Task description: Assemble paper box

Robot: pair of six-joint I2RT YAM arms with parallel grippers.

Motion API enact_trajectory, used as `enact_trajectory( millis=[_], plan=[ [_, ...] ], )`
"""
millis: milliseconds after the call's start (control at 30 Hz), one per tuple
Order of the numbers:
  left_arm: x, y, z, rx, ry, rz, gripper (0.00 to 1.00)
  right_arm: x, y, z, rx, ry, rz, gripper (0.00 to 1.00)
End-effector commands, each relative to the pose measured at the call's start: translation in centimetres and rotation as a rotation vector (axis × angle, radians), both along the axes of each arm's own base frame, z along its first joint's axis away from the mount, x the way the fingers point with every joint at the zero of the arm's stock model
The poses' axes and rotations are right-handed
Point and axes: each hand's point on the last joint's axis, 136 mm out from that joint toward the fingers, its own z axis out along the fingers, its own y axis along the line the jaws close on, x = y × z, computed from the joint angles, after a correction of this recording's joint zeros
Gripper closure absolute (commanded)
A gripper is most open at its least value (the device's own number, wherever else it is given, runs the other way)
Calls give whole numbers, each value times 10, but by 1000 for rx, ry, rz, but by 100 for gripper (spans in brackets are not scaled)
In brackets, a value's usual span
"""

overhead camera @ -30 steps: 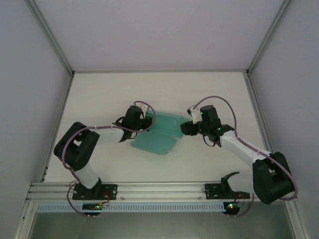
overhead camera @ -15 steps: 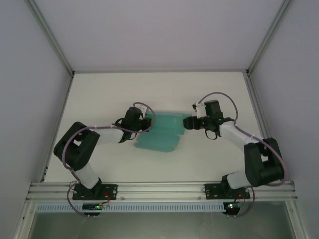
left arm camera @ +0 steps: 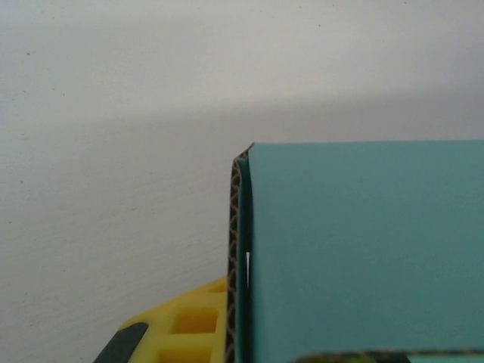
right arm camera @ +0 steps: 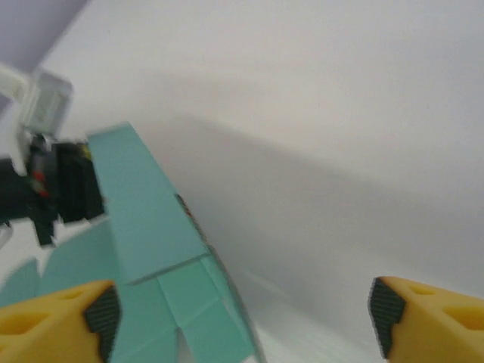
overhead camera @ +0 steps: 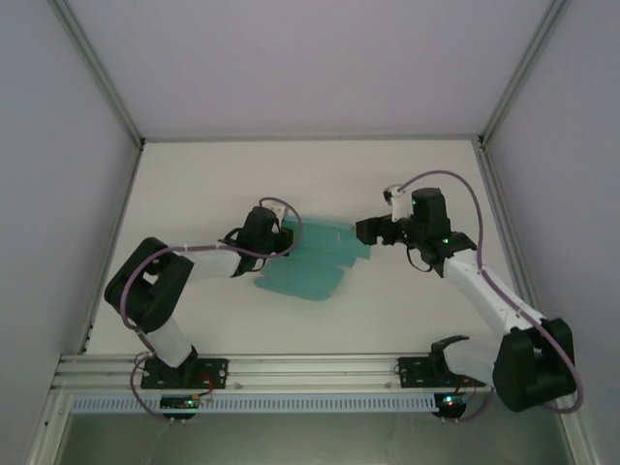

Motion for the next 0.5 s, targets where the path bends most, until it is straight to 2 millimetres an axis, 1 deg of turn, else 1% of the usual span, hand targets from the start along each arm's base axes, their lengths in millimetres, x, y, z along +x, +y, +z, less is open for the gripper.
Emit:
enact_trajectory(
  millis=[0,33,100,300,367,467],
  plan=[
    [1,1,4,12,10,16,100,14,0,15,24,-33,-51,1],
    [1,1,4,10,10,14,100,16,2,15,20,-26,-43,1],
    [1,2,4,10,14,26,100,18,7,7,-17,4,-25,1],
    [1,-2,5,-6,17,16,100,25,16,-35,-102,85,8,1],
    [2,-3,6,-11,18,13,100,23,25,-44,-115,109,58,1],
    [4,-5,7,-10,20,12,100,16,46,-53,-110,114,149,1]
  ],
)
